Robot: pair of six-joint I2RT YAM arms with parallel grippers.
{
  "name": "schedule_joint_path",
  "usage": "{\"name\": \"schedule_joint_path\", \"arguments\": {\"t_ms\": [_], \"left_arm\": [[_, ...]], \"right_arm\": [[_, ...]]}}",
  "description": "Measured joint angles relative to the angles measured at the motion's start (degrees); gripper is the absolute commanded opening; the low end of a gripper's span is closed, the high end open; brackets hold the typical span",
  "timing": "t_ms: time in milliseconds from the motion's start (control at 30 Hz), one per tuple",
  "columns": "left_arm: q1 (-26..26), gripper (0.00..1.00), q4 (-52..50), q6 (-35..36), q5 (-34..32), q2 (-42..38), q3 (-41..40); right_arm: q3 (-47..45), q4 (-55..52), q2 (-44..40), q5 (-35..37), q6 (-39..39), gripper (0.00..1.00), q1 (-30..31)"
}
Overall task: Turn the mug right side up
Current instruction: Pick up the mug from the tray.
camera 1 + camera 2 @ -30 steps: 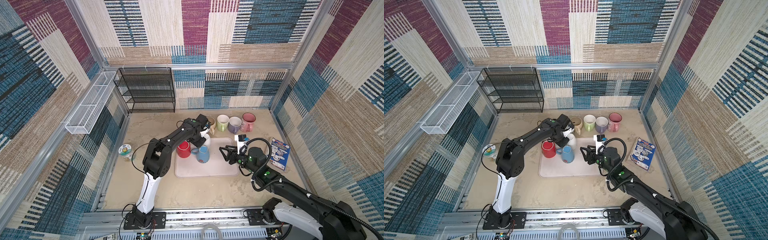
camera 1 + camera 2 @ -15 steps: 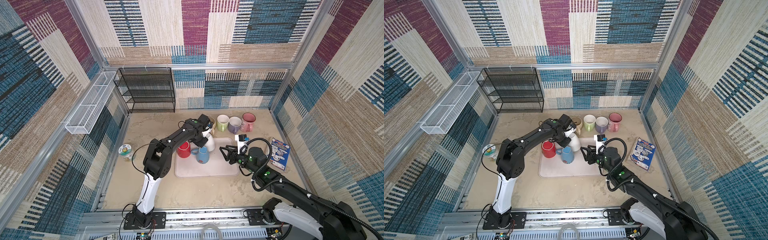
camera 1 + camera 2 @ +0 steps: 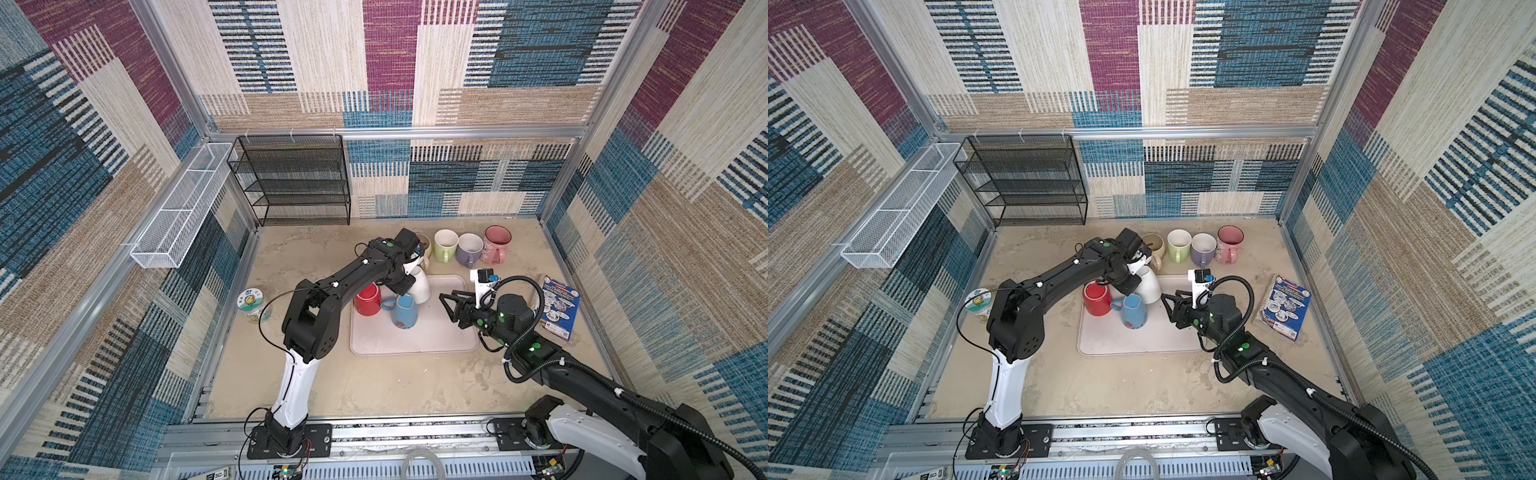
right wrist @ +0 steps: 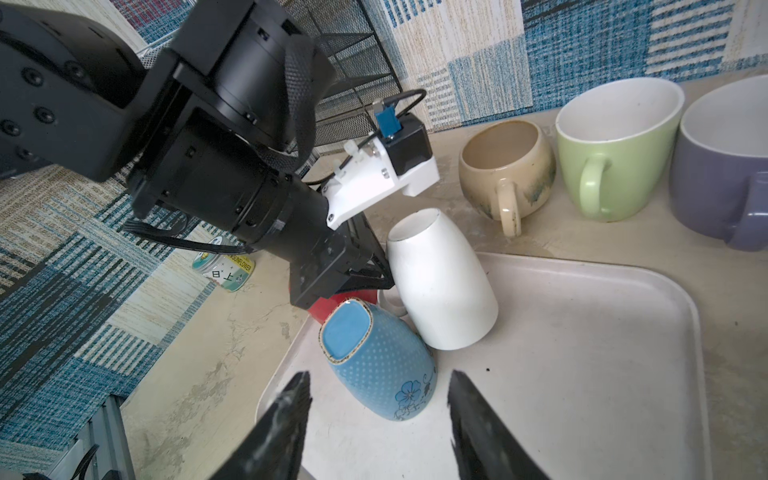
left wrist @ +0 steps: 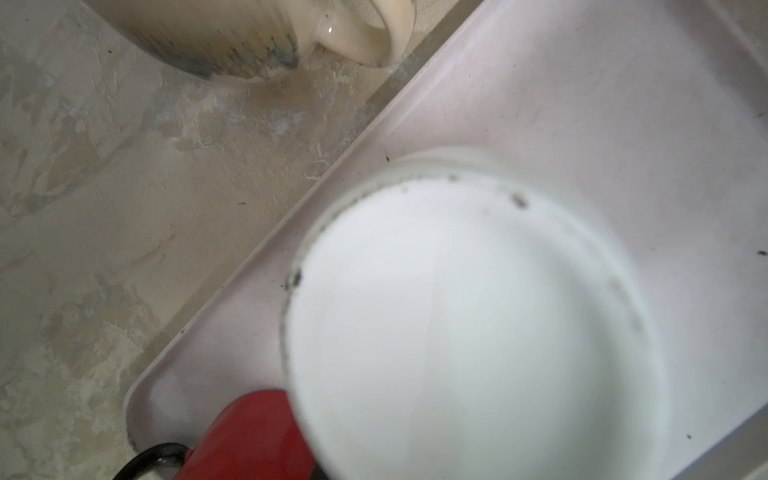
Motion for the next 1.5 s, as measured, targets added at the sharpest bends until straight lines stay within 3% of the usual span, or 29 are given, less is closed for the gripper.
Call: {"name": "schedule_joint_path", "arguments": {"t_ms": [400,933,1500], "left_arm": [[-0.2,0.00,3.3,-1.2,-5.4,-2.6,0.1],[-0.2,0.00,5.2,-1.7,-5.2,-5.8,-2.5],[1.7,0.00,5.7,-10.2,-3.5,-12.6,-2.6]], "right_arm": [[0.0,0.0,0.2,0.0,0.0,0.56,-0.1],[0.2,-0.4,0.7,0.2,0.0,0.56,-0.1],[1.1,-0.5,-4.9,-3.1,-1.0,0.56,-0.2]]}}
